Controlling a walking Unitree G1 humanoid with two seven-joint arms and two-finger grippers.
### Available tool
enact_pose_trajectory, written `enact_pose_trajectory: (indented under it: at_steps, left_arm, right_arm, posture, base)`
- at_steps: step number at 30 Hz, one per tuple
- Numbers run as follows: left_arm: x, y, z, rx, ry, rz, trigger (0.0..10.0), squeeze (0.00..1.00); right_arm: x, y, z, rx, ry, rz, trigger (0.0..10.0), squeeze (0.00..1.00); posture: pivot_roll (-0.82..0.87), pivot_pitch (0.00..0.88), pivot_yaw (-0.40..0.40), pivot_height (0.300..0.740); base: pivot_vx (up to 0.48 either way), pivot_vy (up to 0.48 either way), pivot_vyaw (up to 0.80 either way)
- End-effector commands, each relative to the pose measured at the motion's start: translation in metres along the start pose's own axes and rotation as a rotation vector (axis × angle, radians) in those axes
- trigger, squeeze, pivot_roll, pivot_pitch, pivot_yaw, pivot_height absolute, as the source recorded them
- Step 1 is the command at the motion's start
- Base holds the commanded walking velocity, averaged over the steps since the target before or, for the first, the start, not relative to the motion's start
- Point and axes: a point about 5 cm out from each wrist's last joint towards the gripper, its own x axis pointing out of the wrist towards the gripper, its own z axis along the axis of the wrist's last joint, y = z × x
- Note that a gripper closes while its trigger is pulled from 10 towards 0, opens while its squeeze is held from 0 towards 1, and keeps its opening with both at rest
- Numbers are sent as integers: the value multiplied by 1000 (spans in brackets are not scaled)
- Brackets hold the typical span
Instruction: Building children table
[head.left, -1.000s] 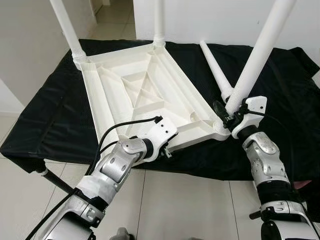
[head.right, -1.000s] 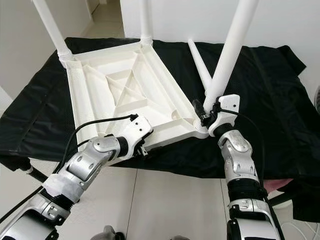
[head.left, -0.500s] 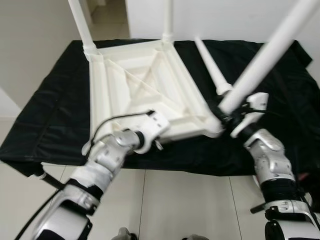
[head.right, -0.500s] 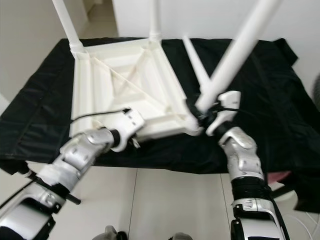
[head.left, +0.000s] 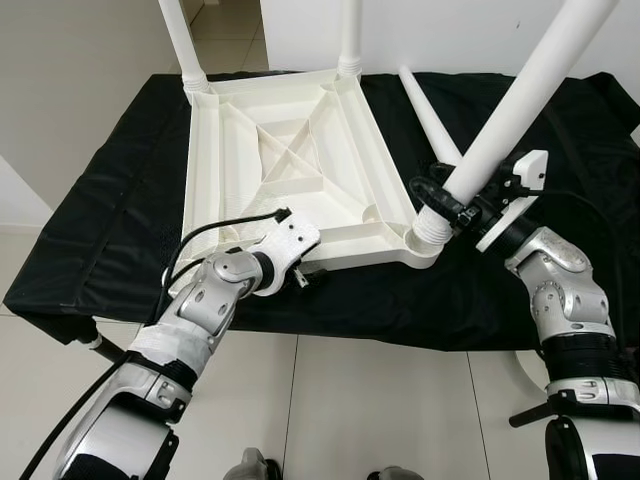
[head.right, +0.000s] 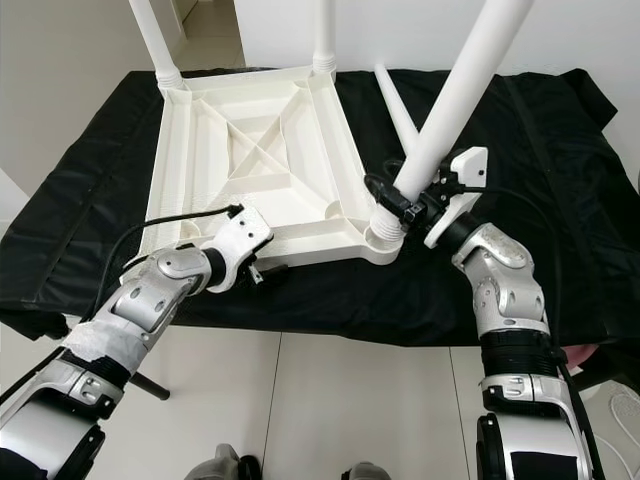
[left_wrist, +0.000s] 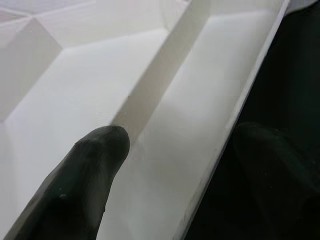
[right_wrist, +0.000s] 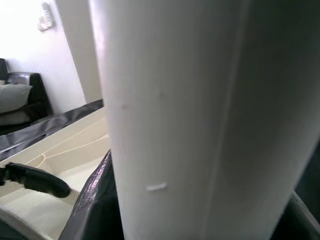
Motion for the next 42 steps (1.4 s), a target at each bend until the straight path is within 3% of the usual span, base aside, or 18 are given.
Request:
enact_pose_trajectory:
  at_steps: [1, 4, 10, 11, 12, 13, 21, 22, 23, 24, 31, 42]
  left_arm:
    - [-4, 4, 13, -37, -70, 69, 10000, 0]
    - [-13, -4, 47, -79, -251, -36, 10000, 0]
    - [-25, -14, 76, -97, -395, -157, 10000, 0]
    - [-27, -13, 81, -116, -419, -170, 10000, 616]
    - [-27, -13, 81, -116, -419, -170, 10000, 616]
    - [-30, -13, 88, -152, -453, -197, 10000, 1000]
    - [-35, -8, 110, -240, -526, -208, 10000, 1000]
    - [-36, -6, 115, -274, -536, -202, 10000, 557]
    - [-36, -4, 118, -296, -541, -200, 10000, 557]
    - [-36, -2, 121, -306, -545, -186, 10000, 0]
    - [-34, 1, 128, -319, -542, -146, 10000, 0]
    - [-33, -2, 141, -326, -541, -174, 10000, 0]
  right_arm:
    - [6, -1, 2, -2, -15, -44, 10000, 0]
    - [12, -4, 0, 18, 0, -125, 10000, 0]
    - [17, -7, -6, -19, 71, -192, 10000, 0]
    - [17, -6, -6, -23, 73, -191, 10000, 0]
    - [17, -6, -6, -23, 73, -191, 10000, 0]
    - [18, -4, -6, -29, 76, -177, 10000, 0]
    - [20, 11, -5, -70, 85, -53, 10000, 0]
    - [19, 15, -6, -73, 89, -16, 10000, 0]
    - [19, 18, -6, -75, 92, 5, 10000, 0]
    - [19, 22, -6, -77, 95, 38, 10000, 0]
    - [16, 41, -7, -77, 106, 187, 10000, 0]
    - [13, 51, -11, -99, 163, 287, 10000, 0]
  posture:
    - [-108, 81, 83, 740]
    - [-104, 80, 76, 740]
    - [-101, 75, 70, 740]
    - [-99, 72, 67, 740]
    - [-99, 72, 67, 740]
    - [-98, 70, 66, 740]
    - [-95, 56, 61, 740]
    - [-95, 56, 61, 740]
    - [-95, 56, 61, 740]
    - [-96, 47, 57, 740]
    - [-98, 36, 57, 740]
    - [-98, 34, 55, 740]
  base:
    - [0, 0, 0]
    - [0, 0, 0]
    - [0, 0, 0]
    - [0, 0, 0]
    - [0, 0, 0]
    - [0, 0, 0]
    - [0, 0, 0]
    - [0, 0, 0]
    - [0, 0, 0]
    - [0, 0, 0]
    - [0, 0, 0]
    - [0, 0, 0]
